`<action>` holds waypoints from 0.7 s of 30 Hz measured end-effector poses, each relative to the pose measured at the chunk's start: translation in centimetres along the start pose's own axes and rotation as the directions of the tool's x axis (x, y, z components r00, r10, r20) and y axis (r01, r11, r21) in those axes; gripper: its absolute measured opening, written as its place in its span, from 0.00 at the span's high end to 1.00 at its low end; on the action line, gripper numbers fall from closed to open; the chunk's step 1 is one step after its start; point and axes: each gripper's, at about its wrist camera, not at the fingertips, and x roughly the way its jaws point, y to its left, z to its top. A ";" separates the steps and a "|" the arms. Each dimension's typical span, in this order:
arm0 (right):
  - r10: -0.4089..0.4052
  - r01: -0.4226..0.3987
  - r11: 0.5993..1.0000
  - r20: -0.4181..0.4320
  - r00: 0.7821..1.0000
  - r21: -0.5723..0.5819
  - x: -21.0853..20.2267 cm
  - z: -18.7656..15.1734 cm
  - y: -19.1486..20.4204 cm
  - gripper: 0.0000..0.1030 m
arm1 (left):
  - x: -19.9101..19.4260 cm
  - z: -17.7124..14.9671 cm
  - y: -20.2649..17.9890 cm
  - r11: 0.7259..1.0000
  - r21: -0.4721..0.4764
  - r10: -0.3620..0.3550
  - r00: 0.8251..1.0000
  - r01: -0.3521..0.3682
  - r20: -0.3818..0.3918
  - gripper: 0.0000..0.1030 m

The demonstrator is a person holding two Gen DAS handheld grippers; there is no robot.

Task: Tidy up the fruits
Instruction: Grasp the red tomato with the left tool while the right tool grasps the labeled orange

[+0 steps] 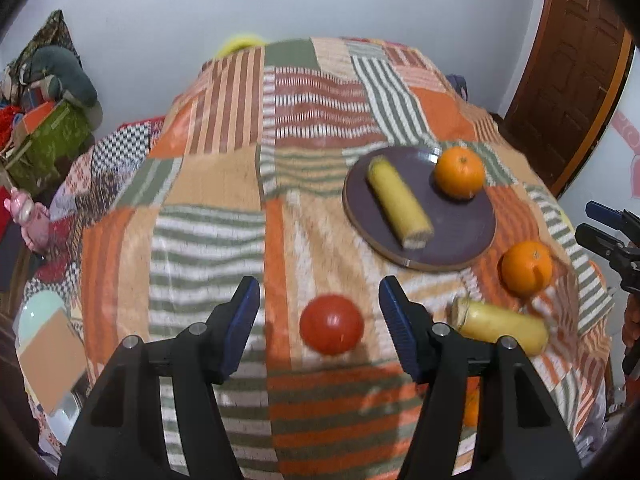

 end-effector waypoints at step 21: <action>0.023 -0.016 0.999 -0.176 0.984 0.043 5.9 -4.6 0.4 0.18 | 7.6 -3.2 -0.1 0.998 -0.035 -0.055 0.986 0.051 -0.155 0.41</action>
